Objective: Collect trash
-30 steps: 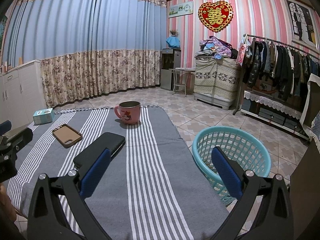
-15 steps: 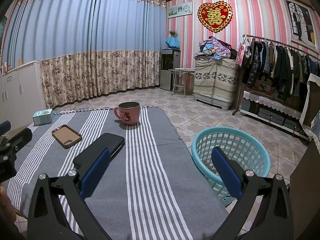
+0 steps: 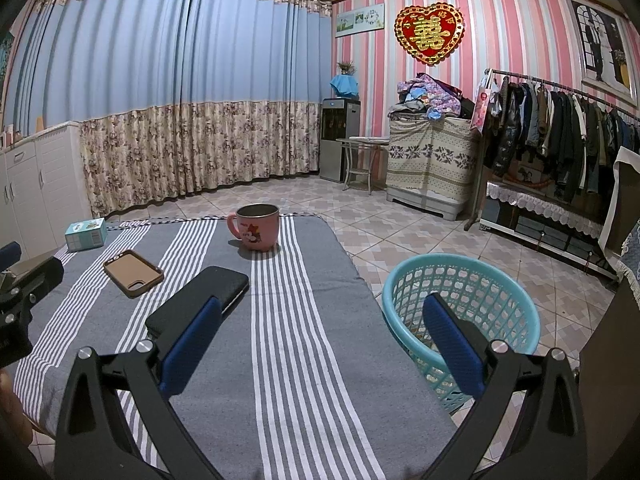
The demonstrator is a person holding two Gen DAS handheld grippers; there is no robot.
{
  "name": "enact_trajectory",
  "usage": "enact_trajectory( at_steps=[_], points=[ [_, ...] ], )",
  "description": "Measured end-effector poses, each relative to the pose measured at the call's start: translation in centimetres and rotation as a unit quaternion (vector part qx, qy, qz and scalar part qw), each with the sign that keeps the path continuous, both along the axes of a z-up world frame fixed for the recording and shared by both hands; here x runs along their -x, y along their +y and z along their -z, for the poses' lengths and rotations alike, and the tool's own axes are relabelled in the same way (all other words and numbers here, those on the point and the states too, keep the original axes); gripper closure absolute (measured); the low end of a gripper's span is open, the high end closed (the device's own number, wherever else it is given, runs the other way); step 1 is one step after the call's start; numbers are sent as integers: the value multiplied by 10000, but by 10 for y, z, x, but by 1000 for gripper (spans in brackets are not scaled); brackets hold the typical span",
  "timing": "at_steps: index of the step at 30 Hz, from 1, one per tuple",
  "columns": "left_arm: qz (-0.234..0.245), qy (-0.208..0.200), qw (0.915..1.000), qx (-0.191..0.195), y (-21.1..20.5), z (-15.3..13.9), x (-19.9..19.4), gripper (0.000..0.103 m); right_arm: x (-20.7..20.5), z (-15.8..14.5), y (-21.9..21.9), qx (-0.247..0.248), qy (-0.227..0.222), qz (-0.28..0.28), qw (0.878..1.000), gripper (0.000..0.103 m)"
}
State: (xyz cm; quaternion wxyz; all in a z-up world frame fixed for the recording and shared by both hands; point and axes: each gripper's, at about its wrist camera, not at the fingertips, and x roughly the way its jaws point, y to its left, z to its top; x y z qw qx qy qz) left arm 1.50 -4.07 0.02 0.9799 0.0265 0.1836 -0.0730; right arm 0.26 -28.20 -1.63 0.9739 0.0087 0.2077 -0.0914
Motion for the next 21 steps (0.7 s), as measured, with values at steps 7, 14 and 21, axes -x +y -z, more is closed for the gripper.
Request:
enact_trajectory(
  at_steps=[7, 14, 21],
  points=[
    [7, 14, 10000, 8, 0, 1, 0, 5, 0, 0, -1, 7, -2, 2, 10000, 5],
    [4, -5, 10000, -1, 1, 0, 1, 5, 0, 1, 0, 3, -2, -3, 10000, 5],
    [1, -15, 10000, -18, 0, -1, 1, 5, 1, 2, 0, 3, -2, -1, 10000, 4]
  ],
)
